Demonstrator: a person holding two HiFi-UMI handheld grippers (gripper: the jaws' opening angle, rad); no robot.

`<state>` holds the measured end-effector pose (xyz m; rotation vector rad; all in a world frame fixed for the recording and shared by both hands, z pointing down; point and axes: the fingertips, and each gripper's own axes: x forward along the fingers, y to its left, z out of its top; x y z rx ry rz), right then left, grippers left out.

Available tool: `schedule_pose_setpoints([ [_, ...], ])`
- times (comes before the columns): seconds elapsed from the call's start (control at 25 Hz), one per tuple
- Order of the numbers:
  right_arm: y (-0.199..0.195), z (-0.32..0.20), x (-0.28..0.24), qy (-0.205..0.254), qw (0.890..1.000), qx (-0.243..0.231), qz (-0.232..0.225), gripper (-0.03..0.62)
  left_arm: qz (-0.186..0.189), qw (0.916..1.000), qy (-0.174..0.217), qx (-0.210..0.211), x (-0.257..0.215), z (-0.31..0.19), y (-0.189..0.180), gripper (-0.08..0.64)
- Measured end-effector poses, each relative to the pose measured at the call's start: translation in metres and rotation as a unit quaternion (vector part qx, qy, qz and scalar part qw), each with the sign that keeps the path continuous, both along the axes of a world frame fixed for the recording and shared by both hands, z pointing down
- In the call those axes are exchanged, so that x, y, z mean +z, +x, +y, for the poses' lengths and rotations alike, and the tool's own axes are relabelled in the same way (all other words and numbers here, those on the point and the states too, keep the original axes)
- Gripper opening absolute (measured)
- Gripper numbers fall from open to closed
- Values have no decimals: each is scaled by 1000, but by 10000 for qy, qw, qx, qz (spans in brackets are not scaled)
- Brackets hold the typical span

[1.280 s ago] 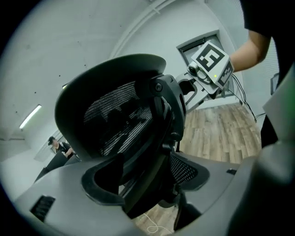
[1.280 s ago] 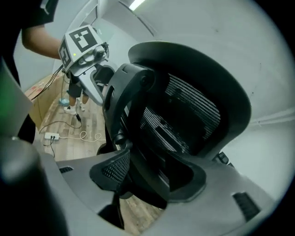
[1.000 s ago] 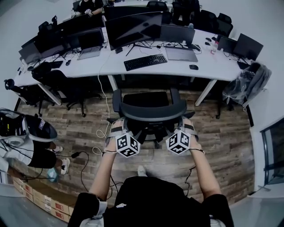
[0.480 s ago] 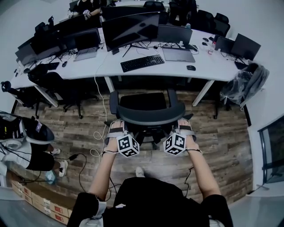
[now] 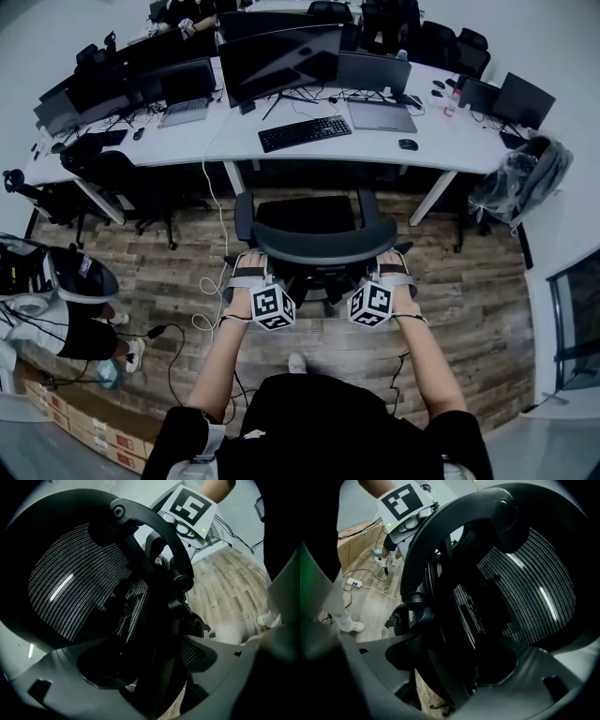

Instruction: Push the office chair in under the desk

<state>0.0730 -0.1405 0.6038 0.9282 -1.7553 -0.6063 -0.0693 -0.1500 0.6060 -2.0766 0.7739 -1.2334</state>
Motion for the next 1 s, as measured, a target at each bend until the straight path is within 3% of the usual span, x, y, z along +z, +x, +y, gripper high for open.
schedule_pose_setpoints([
  [0.52, -5, -29, -1, -111, 9992, 283, 263, 325, -134, 9999, 72, -7, -2, -35, -4, 383],
  [1.0, -10, -67, -1, -49, 9986, 492, 210, 327, -58, 9998, 176, 120, -3, -76, -8, 380],
])
